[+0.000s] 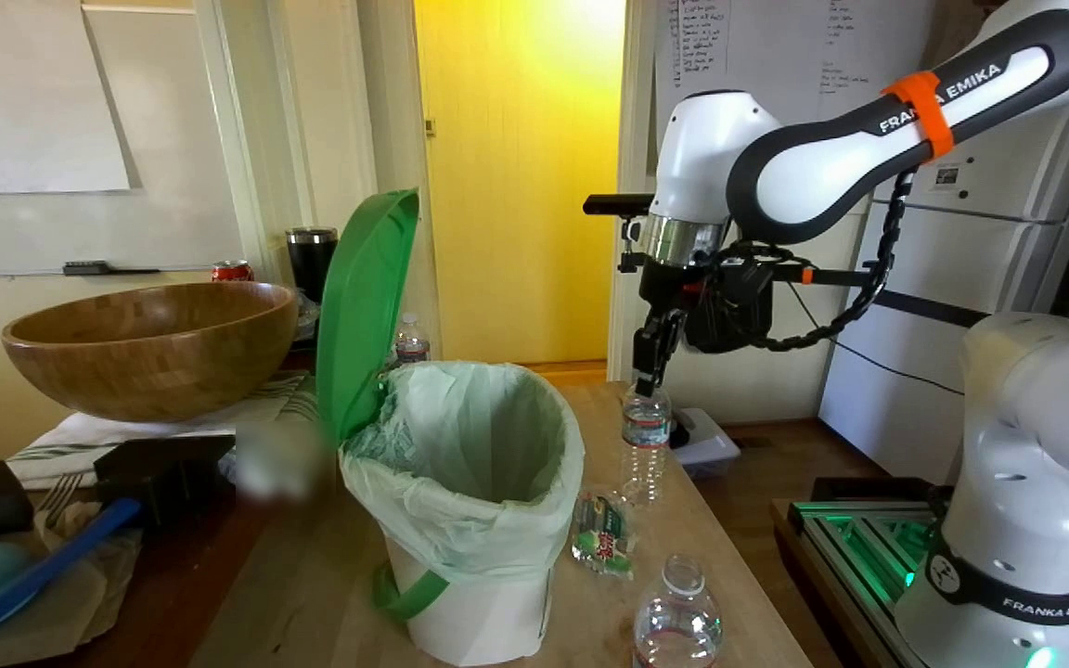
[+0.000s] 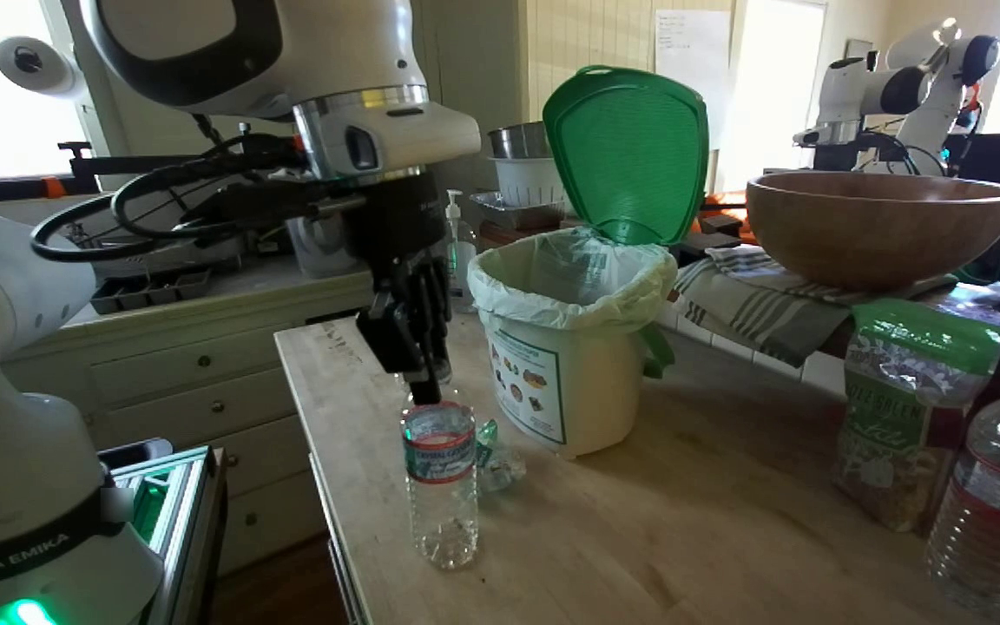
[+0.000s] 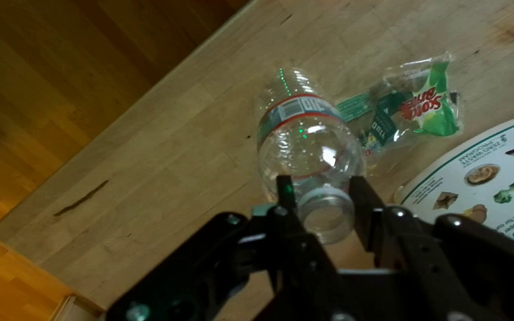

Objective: Pick up the open water bottle on the right and put it in the bin

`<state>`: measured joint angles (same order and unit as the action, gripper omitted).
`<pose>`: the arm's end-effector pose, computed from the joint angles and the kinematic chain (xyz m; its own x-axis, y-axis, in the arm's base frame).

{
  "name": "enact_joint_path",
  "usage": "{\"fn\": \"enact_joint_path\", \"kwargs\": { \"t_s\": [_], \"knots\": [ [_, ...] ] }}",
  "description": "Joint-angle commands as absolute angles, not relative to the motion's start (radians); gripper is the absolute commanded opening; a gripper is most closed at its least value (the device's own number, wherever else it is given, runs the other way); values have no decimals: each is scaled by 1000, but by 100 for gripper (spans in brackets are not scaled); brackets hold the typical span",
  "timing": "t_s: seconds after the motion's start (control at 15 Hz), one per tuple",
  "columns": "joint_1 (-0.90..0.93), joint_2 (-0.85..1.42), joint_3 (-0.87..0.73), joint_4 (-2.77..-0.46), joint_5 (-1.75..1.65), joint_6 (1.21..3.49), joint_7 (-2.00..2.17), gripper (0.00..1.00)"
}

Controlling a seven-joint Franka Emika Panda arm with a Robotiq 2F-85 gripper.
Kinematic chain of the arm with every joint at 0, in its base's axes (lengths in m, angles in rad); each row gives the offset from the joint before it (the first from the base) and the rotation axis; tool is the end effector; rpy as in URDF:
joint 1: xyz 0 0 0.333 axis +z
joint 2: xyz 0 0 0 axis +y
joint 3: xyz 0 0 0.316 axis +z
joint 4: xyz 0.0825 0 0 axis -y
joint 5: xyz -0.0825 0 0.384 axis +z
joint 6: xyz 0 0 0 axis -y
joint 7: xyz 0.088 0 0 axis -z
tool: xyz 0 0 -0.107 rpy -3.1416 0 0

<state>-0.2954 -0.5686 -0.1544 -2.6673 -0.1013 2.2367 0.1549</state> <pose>0.3372 -0.1647 0.4252 0.8551 -0.5011 0.1333 -0.5036 -0.8638 -0.0163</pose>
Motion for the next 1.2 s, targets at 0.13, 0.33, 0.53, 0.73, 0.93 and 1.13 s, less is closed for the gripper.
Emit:
{"fn": "enact_joint_path", "kwargs": {
  "t_s": [0.13, 0.33, 0.53, 0.73, 0.93, 1.13],
  "knots": [
    [-298, -558, -145, -2668, -113, 2259, 153, 8],
    [-298, -588, -125, -2668, -123, 2239, 166, 8],
    [-293, -633, -100, -2664, -132, 2212, 171, 8],
    [-296, -698, -58, -2655, -162, 2173, 185, 8],
    [-289, -766, -25, -2641, -188, 2129, 185, 8],
    [-283, -833, 2, -2622, -214, 2114, 187, 8]
  ]
}}
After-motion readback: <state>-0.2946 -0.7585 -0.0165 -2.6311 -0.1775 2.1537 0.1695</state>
